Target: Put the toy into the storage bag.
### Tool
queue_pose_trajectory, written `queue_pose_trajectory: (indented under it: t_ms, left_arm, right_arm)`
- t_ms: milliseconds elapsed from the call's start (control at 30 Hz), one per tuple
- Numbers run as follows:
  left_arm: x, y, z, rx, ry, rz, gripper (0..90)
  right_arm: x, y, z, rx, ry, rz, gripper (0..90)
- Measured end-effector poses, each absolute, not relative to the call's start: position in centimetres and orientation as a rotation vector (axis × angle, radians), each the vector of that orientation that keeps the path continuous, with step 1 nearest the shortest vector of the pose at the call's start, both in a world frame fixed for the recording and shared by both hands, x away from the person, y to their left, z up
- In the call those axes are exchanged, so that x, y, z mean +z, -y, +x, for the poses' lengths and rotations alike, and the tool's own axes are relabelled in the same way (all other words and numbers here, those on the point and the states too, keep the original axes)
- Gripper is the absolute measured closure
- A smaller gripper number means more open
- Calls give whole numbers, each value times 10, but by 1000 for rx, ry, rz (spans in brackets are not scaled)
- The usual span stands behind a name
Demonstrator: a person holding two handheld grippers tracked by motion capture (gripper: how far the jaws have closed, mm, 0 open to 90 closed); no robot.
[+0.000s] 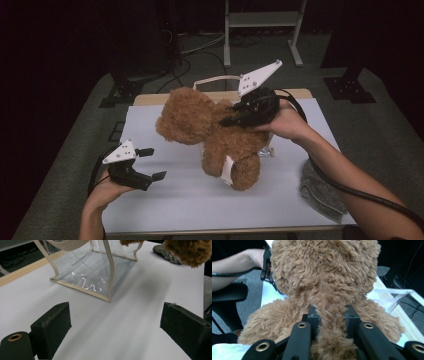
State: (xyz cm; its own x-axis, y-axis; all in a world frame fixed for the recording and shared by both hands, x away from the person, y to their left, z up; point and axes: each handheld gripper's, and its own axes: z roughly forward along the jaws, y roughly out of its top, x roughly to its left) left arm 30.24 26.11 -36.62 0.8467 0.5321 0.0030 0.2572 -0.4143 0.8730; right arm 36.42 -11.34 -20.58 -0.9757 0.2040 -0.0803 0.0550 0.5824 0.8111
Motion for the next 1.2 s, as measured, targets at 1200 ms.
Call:
queue_pose_trajectory:
  t_ms: [1200]
  left_arm:
    - [-370,-271,303,344,-616,2015,85]
  right_arm:
    - [-108,81,429,1361,-2596,215,726]
